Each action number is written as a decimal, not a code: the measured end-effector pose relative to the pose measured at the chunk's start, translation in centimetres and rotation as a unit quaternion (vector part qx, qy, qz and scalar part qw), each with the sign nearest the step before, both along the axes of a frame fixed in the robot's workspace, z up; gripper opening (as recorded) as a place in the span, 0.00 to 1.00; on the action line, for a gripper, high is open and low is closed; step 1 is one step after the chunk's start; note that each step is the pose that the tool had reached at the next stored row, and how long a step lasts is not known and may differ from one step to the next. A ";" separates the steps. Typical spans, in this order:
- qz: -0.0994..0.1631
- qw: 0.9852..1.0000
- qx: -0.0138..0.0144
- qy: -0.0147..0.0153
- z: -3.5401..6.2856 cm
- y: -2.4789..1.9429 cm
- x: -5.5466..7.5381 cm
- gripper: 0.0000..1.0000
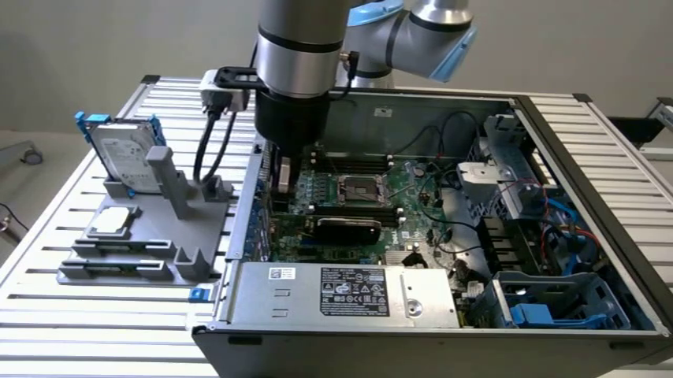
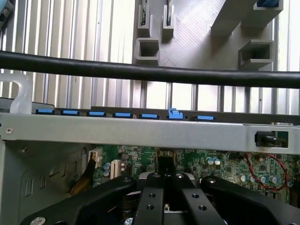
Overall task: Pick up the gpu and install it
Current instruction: 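Press down on the gpu until it lock into place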
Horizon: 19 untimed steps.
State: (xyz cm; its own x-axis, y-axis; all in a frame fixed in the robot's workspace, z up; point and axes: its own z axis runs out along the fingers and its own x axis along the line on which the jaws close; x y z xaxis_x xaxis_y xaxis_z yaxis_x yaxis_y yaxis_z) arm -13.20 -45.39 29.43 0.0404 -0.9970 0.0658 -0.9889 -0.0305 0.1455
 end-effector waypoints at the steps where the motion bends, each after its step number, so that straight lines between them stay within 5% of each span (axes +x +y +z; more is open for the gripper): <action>1: 0.000 1.000 0.000 0.001 0.04 0.00 0.0 0.11; 11: -0.005 1.000 0.000 0.012 0.20 0.00 -0.1 0.11; 19: -0.024 1.000 0.000 0.016 0.20 -0.01 -0.1 0.11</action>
